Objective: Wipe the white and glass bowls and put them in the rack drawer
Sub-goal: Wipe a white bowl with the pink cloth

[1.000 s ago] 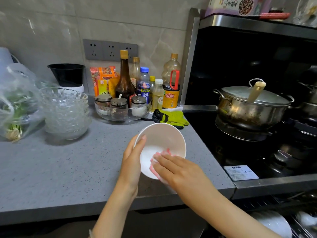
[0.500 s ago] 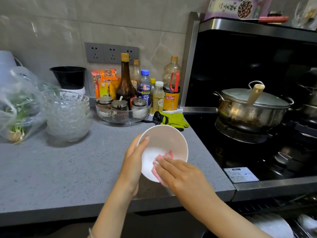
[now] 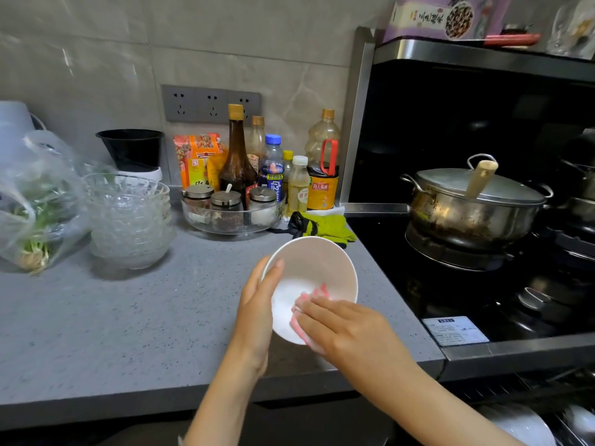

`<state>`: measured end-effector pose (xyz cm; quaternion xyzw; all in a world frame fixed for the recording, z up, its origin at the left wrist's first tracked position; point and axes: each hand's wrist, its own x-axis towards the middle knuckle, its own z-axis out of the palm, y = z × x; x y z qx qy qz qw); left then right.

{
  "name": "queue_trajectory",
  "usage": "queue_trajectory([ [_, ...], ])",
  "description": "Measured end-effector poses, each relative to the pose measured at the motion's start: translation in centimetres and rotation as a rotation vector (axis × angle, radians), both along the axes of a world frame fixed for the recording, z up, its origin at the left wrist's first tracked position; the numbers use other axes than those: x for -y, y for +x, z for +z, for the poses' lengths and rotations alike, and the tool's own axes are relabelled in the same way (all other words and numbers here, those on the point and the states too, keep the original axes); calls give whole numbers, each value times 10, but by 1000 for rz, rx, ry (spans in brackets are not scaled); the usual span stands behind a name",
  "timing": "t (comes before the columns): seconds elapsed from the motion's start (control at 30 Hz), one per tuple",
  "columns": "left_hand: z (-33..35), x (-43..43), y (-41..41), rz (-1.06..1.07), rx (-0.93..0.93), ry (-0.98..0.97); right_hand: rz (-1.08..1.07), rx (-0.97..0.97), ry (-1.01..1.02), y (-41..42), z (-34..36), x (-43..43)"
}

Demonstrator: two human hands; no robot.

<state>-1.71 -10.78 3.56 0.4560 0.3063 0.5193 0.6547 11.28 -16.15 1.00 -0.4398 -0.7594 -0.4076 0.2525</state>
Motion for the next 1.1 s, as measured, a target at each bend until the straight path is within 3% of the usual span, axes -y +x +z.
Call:
queue_trajectory([
  [0.27, -15, 23, 19, 100, 190, -104, -58, -237, -36, -21, -9, 3],
  [0.4, -14, 16, 19, 71, 131, -182, -72, -188, -13, -20, -12, 0],
  [0.57, -1, -6, 0, -1, -55, 10, -63, -10, 43, 5, -10, -2],
  [0.7, -9, 11, 13, 39, 41, -32, -80, -132, -20, -13, -4, 1],
  [0.8, -14, 19, 21, 55, 80, -85, -101, -252, -174, -23, -7, 1],
  [1.0, -5, -10, -6, -12, -152, 66, -7, 30, -67, 12, -8, -4],
  [1.1, -10, -8, -2, -12, -126, 83, -33, 36, -64, 15, -10, -5],
])
